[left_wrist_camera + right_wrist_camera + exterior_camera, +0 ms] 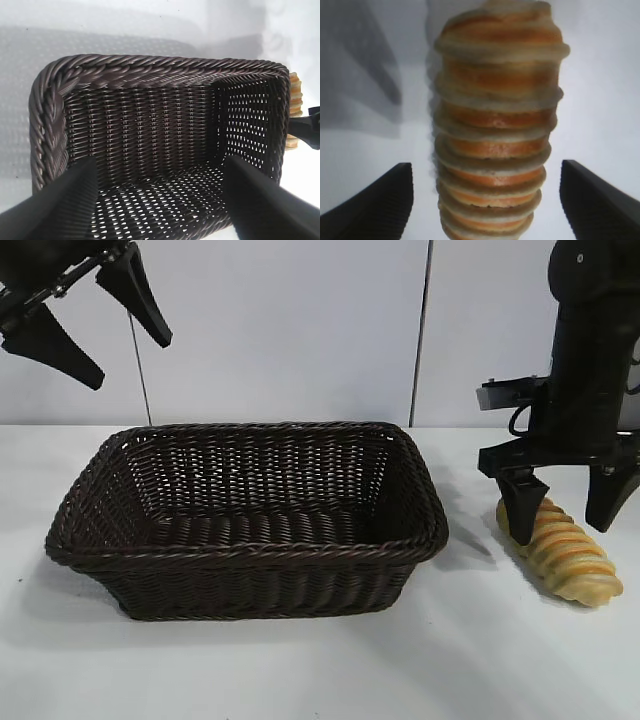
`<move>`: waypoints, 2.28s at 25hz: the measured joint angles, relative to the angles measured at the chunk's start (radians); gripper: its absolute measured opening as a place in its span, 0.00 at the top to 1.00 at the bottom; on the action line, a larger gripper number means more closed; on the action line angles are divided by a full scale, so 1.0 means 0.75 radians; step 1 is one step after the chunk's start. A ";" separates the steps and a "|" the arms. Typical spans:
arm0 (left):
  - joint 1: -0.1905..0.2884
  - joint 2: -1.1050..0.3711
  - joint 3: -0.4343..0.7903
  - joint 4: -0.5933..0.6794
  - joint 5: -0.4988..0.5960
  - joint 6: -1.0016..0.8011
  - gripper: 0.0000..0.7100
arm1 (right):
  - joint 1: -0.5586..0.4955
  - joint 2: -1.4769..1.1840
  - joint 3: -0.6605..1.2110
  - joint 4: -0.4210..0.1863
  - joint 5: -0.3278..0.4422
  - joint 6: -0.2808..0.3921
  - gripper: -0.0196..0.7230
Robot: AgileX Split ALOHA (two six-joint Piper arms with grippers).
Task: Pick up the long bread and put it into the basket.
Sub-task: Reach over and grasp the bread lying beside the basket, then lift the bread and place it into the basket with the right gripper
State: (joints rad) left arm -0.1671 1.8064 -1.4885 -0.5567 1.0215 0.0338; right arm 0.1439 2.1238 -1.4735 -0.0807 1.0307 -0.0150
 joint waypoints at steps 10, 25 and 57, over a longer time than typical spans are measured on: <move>0.000 0.000 0.000 0.000 0.001 0.000 0.28 | 0.000 0.030 0.000 -0.012 -0.012 0.020 0.27; 0.000 0.000 0.000 0.000 0.004 0.000 0.28 | 0.000 0.016 -0.001 -0.010 0.048 0.020 0.61; 0.000 0.000 0.000 0.000 0.020 0.000 0.28 | 0.207 -0.116 -0.423 0.179 0.248 -0.052 0.61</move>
State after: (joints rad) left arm -0.1671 1.8064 -1.4885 -0.5567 1.0364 0.0338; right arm 0.2990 2.0371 -1.7907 0.0533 1.2167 -0.0541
